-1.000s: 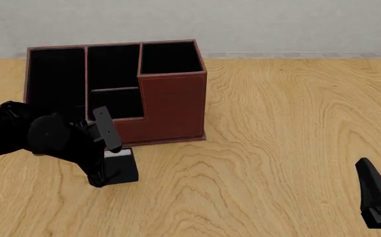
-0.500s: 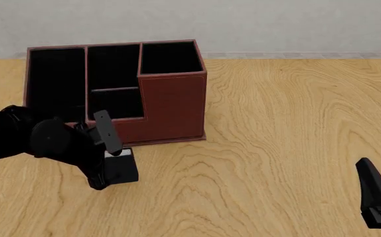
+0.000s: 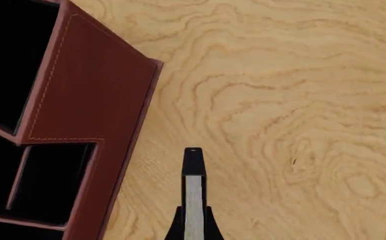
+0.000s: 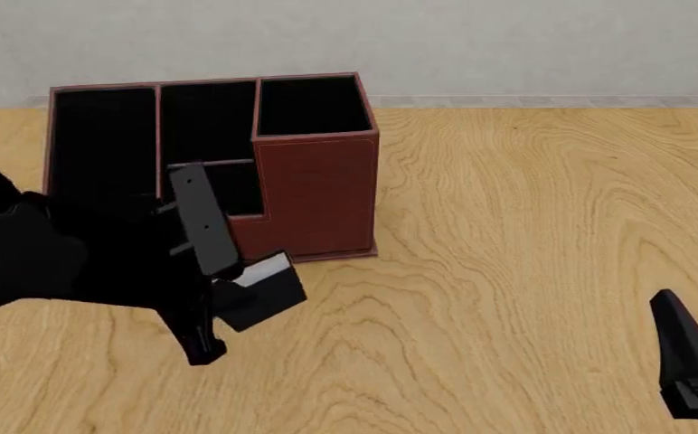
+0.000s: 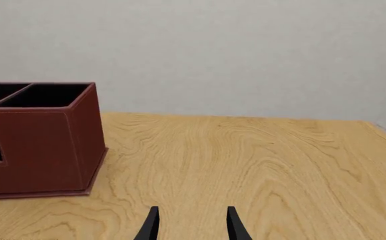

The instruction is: Pick up the book and place it in the left compartment of the caddy.

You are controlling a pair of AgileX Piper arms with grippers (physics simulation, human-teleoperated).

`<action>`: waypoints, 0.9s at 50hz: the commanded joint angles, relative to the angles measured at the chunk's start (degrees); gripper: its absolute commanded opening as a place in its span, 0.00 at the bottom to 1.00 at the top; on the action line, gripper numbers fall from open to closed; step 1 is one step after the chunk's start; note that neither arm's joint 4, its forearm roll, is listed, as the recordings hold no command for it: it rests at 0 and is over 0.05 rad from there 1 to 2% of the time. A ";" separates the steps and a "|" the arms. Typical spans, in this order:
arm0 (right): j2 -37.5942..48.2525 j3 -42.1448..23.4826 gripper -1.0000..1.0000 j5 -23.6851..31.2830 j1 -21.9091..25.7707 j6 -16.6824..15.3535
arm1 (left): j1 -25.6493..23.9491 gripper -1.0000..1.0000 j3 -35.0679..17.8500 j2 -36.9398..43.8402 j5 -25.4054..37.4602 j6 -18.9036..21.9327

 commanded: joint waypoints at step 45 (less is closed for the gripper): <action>-0.05 -0.01 1.00 0.31 -0.25 0.38 | -7.54 0.00 -19.34 -25.19 -4.25 -9.32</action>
